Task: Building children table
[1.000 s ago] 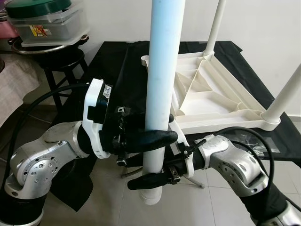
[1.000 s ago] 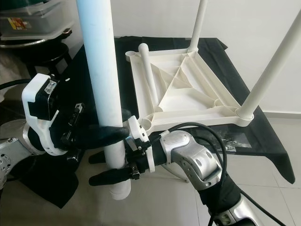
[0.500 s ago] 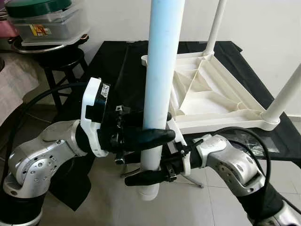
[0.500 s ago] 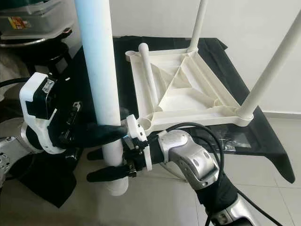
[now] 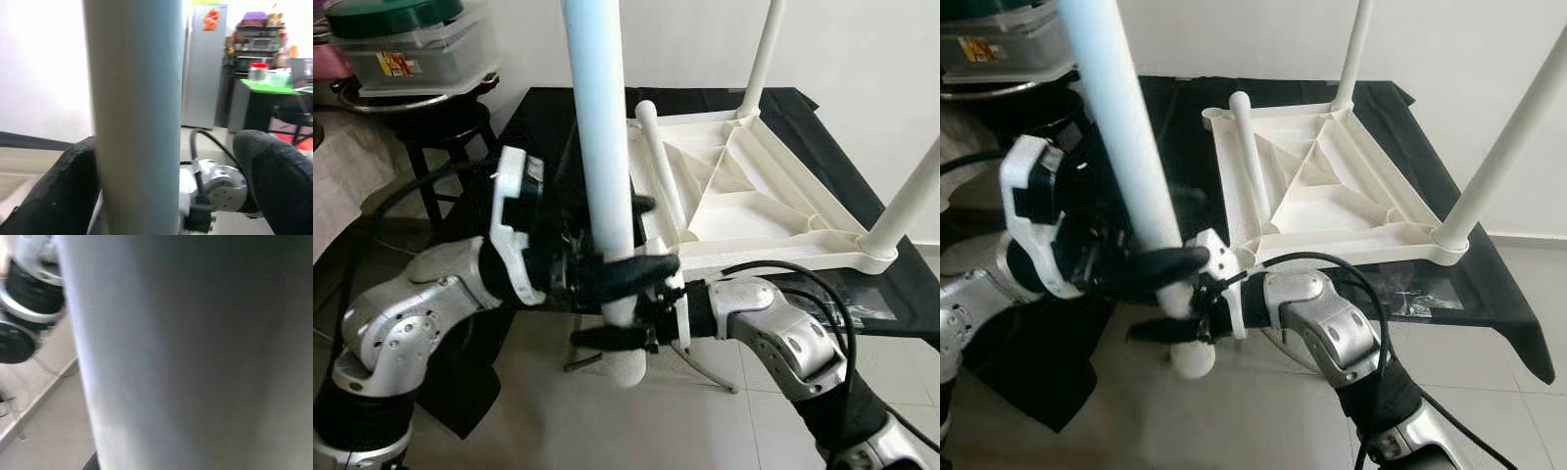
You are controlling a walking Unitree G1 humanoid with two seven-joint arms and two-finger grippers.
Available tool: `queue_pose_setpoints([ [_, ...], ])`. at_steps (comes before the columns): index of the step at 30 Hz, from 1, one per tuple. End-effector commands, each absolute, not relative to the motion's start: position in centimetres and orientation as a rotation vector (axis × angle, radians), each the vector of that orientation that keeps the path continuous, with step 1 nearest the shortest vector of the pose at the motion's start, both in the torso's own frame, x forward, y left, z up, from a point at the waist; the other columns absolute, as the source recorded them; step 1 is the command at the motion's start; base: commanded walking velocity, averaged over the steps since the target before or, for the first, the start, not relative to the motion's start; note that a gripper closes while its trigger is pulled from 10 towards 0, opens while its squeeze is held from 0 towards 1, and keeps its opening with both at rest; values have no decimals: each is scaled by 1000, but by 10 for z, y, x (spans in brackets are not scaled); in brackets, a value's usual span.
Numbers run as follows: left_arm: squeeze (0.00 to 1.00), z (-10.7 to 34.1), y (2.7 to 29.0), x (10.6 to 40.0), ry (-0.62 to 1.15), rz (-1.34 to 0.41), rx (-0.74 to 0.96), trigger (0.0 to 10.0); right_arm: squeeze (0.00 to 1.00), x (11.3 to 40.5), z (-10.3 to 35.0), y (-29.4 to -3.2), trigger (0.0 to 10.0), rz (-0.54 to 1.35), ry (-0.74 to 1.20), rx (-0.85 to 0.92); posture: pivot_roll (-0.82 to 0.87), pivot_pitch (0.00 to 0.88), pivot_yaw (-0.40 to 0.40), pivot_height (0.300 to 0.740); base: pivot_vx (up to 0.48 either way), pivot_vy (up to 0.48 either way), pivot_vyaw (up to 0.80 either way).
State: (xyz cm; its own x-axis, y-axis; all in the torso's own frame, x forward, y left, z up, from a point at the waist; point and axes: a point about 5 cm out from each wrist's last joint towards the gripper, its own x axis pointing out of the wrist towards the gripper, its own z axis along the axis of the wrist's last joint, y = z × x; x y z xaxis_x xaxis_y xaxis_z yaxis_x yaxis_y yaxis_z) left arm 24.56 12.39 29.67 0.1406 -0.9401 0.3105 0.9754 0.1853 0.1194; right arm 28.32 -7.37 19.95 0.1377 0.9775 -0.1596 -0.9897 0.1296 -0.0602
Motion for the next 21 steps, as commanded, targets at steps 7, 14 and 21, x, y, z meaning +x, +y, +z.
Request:
queue_pose_setpoints([
  [7,1000,309,172,258,-394,-1153,-11,10000,0,313,206,-95,0,1133,33,-139,-54,83,8,740,0,0,0],
  [14,1000,306,217,260,-394,-904,30,10000,0,326,225,-105,0,974,-82,56,-57,90,5,740,0,0,0],
  [21,0,259,229,270,-311,-537,-27,10000,0,312,243,-93,10000,1058,-178,175,-78,89,11,740,0,0,0],
])
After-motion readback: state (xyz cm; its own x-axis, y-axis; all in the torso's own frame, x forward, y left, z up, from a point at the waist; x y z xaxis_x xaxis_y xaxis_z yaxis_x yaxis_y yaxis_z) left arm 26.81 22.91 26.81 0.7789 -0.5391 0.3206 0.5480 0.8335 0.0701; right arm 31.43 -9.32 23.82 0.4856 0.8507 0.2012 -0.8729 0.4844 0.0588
